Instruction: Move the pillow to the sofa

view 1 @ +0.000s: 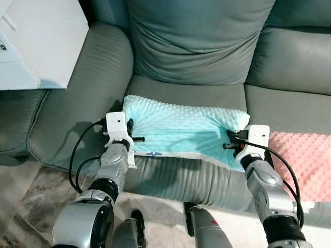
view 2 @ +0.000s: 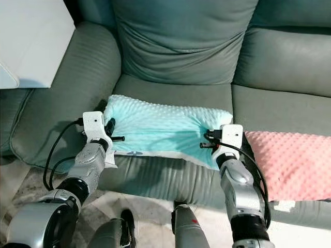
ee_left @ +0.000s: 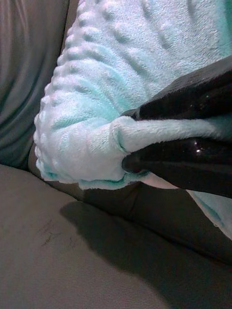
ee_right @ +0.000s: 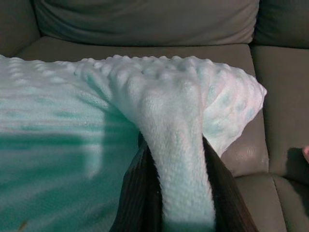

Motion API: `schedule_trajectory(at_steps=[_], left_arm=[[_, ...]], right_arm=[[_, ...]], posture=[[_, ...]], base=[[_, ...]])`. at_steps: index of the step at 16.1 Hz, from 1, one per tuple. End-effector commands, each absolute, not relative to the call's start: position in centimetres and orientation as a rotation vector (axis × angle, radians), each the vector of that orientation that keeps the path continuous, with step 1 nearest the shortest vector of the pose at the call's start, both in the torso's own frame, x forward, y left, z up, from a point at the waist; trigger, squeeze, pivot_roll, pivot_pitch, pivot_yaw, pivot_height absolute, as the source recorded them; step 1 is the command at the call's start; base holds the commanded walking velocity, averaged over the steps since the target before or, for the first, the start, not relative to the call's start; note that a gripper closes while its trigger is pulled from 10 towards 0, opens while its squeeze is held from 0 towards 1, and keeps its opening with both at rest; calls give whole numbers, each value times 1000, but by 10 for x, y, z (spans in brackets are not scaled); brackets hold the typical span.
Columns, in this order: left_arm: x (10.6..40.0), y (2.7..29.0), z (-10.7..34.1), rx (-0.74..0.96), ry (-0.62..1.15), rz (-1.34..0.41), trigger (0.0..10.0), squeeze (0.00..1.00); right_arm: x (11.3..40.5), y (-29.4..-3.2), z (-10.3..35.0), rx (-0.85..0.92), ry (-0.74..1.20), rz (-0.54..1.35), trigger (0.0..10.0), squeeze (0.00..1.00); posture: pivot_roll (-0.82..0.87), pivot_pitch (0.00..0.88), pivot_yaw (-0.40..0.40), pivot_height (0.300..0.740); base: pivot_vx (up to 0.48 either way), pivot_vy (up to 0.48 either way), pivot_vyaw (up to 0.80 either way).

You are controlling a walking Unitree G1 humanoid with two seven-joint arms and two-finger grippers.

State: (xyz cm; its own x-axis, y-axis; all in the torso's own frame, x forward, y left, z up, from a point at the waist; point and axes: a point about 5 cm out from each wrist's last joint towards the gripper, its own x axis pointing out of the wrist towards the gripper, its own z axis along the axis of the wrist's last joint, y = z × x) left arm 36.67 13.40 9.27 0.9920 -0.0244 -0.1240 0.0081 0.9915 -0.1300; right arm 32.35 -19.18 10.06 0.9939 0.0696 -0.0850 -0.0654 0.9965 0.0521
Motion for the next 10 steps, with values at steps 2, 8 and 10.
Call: schedule_trajectory(at_steps=[2,8,10], left_arm=[[360,145,80,-155,164,17,10000,1000],[357,139,75,-178,173,-19,10000,1000],[356,138,73,-188,177,-23,10000,1000]], right_arm=[[319,-196,91,64,97,30,10000,1000],[315,-185,85,86,91,29,10000,1000],[313,-179,81,82,92,33,10000,1000]], posture=[[-259,412,62,740],[-258,404,63,740],[-258,400,61,740]], base=[[0,0,0],[0,0,0],[0,0,0]])
